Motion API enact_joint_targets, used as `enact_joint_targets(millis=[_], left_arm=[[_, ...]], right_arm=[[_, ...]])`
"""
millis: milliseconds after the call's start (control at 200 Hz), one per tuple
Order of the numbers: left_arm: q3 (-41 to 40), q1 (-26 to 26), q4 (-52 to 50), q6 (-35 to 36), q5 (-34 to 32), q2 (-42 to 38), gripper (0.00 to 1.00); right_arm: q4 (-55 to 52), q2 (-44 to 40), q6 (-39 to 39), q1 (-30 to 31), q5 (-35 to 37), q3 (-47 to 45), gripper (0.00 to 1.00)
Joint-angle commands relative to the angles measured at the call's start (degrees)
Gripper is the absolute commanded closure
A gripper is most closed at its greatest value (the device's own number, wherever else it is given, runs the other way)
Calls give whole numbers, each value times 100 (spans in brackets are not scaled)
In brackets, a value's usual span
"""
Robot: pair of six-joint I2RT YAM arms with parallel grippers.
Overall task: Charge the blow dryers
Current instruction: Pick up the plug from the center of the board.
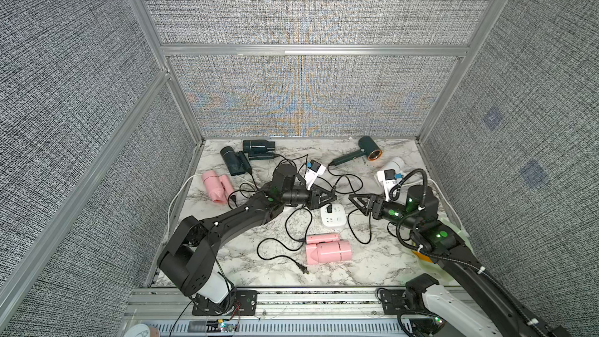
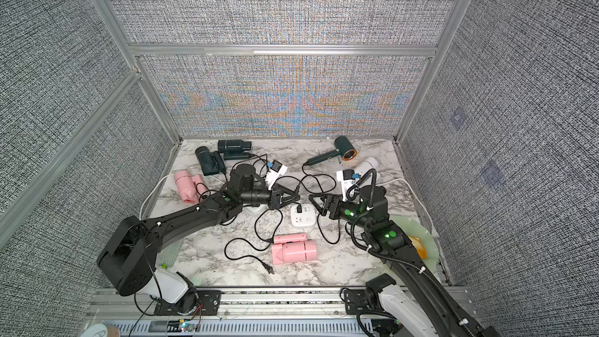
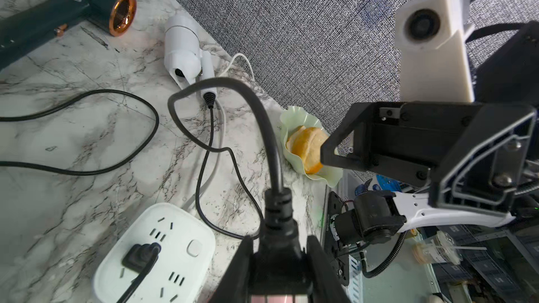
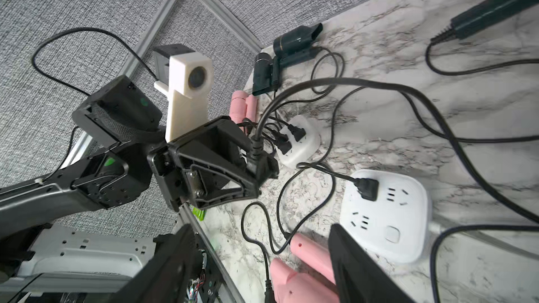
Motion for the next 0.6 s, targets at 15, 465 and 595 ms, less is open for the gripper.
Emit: enact_joint_targets(millis=[15, 465, 595], left_arm=[[152, -49, -352, 320, -421, -49, 75], [783, -694, -1641, 961, -2520, 239, 76], [807, -771, -1592, 867, -2674, 250, 76]], right_arm=[[-879, -109, -68, 11, 503, 150, 26], [-1013, 605, 1101, -44, -416, 724, 41], [-1003, 784, 1236, -57, -453, 796, 46]])
